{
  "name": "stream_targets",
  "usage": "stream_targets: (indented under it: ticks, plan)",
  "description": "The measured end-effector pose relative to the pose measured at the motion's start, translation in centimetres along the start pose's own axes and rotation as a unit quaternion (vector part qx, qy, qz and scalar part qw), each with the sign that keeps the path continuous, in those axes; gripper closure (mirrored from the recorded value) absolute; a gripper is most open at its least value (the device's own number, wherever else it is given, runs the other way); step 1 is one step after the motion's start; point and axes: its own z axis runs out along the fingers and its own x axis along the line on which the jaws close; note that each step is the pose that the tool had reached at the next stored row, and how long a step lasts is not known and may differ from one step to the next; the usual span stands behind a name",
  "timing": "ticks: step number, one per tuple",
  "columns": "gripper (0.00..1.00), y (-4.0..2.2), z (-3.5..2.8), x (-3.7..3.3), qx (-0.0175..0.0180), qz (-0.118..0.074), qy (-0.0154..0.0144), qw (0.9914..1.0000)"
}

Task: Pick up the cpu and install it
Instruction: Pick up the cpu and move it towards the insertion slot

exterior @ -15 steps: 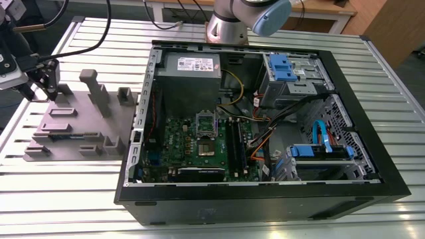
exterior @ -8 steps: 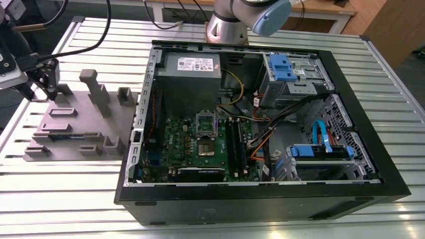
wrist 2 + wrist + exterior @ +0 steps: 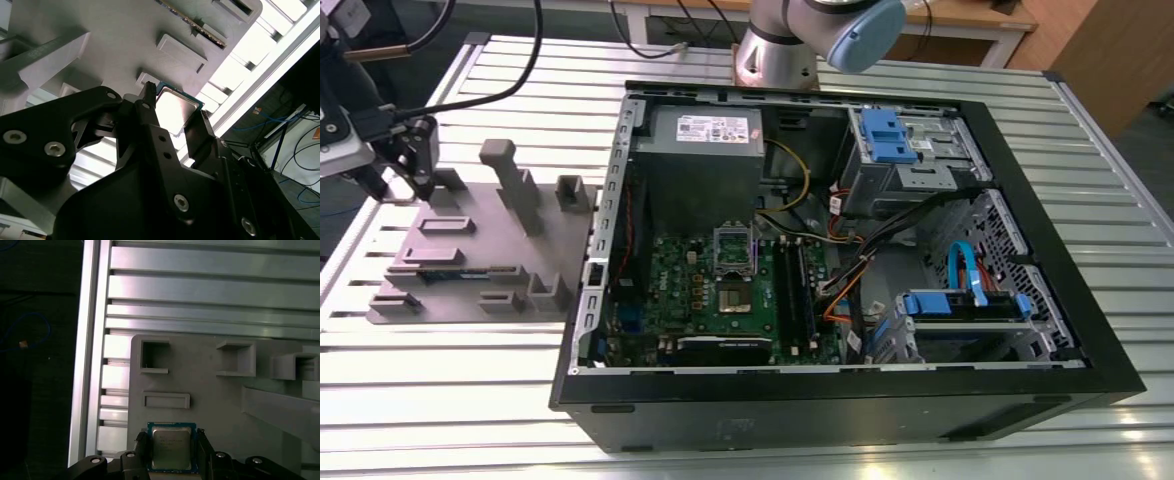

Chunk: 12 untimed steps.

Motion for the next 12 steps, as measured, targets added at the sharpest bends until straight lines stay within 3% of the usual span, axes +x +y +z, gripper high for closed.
stream_targets:
  ticks: [12]
  plan:
    - [0.53, 0.02, -0.34, 0.0, 0.0, 0.0, 0.0, 1.0]
